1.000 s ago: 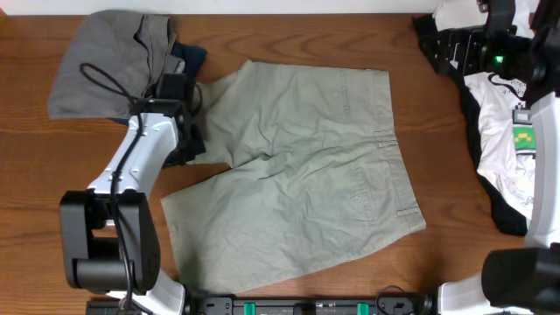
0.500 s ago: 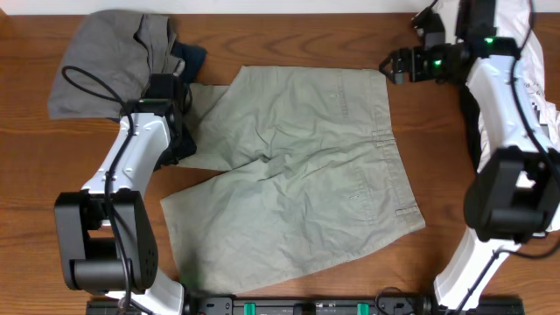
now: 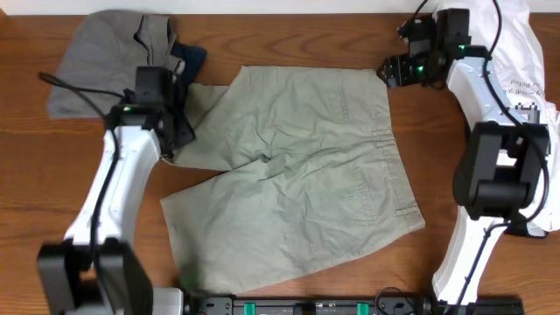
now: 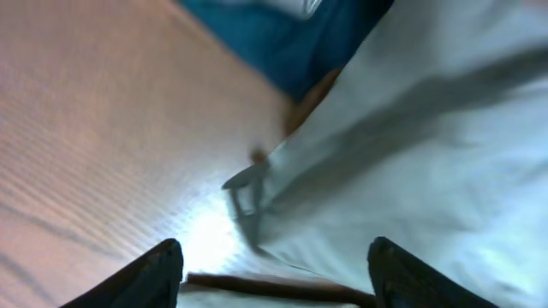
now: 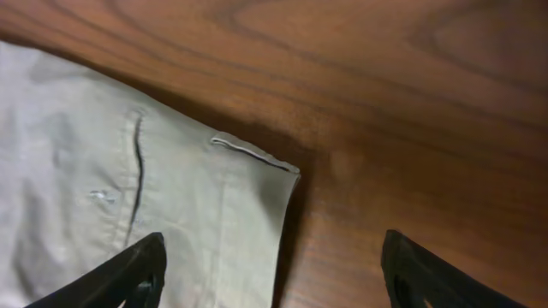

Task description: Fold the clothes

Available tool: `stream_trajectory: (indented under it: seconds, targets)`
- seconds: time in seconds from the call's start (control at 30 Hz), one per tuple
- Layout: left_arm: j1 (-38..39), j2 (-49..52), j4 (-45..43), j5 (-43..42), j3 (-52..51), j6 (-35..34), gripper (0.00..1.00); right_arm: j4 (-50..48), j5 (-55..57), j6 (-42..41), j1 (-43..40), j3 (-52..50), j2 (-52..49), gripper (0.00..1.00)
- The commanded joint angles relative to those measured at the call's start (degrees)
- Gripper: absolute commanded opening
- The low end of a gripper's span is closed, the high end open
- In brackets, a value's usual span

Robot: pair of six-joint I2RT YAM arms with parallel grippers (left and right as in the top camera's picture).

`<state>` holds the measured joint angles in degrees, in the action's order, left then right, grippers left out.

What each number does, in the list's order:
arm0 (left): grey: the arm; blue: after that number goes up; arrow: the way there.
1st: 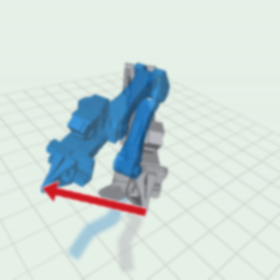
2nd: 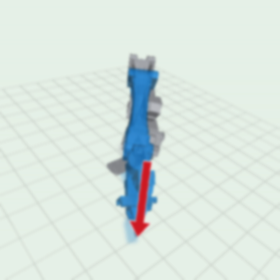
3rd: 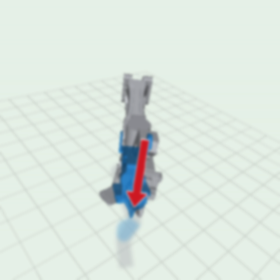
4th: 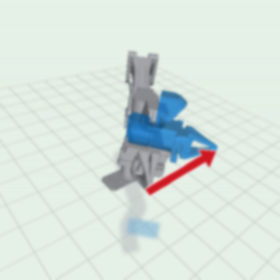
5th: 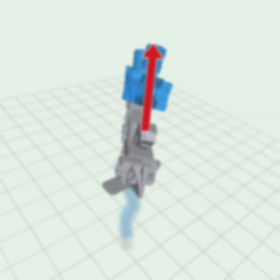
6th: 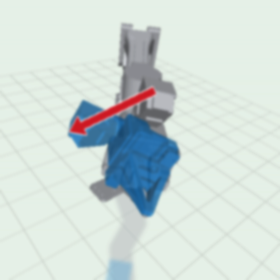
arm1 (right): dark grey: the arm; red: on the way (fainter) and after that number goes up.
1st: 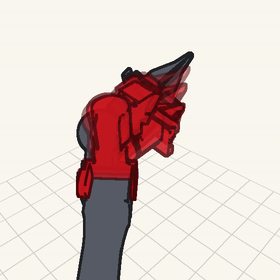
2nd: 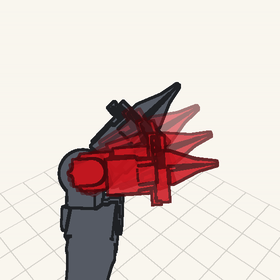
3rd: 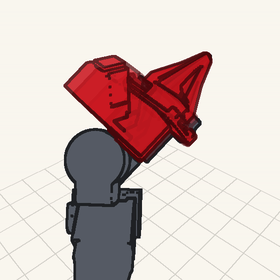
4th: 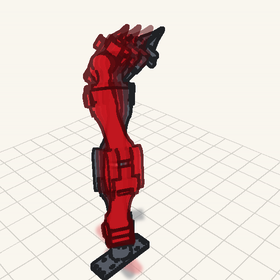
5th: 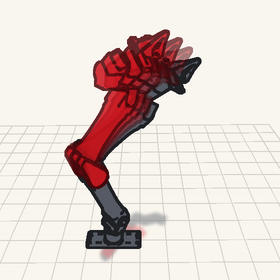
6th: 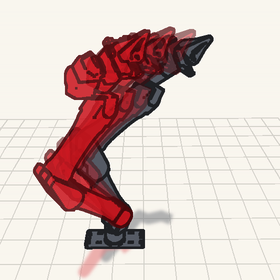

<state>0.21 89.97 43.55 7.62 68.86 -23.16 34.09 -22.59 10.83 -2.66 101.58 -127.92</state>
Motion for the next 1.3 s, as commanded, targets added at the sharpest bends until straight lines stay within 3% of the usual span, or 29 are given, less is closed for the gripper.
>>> stream_trajectory:
  seconds: [0.0,0.17,0.23,0.33,0.5,0.63,0.93,1.03,1.27]
  targets:
    - [-0.13,-2.91,-1.25,-2.80,1.62,2.45,0.73,-1.20,-2.78,0.42,0.61,0.35,-3.56,0.77]
    - [-0.13,-3.61,-2.62,-3.17,1.62,3.21,0.73,-3.74,-6.84,0.39,0.83,0.35,-7.32,0.72]
    - [-0.13,-3.61,-2.62,-3.17,1.62,3.43,0.73,-4.63,-7.41,0.37,1.05,0.35,-7.96,0.63]
    - [-0.13,-3.61,-2.80,-3.15,1.62,3.43,0.73,-6.19,-7.41,-0.28,1.36,0.35,-8.13,0.32]
    - [-0.13,-3.61,-3.08,-3.15,1.62,3.43,0.73,-7.76,-7.32,-3.54,0.61,0.42,-7.80,0.12]
    - [-0.13,-3.58,-3.45,-3.19,1.62,3.41,0.73,-6.51,-4.28,-6.45,-2.01,0.42,-6.40,0.02]
    - [-0.13,-3.39,-3.87,-4.20,1.62,4.50,0.73,-1.46,-3.80,-4.61,-6.93,0.42,-4.44,0.01]
    - [-0.13,-3.37,-3.98,-4.20,1.62,5.60,0.73,-0.44,-3.21,-2.67,-6.40,0.42,-4.44,0.06]
    - [-0.15,-3.34,-4.09,-4.17,1.62,9.09,0.73,2.99,6.29,-3.52,-7.13,0.44,-4.11,0.06]
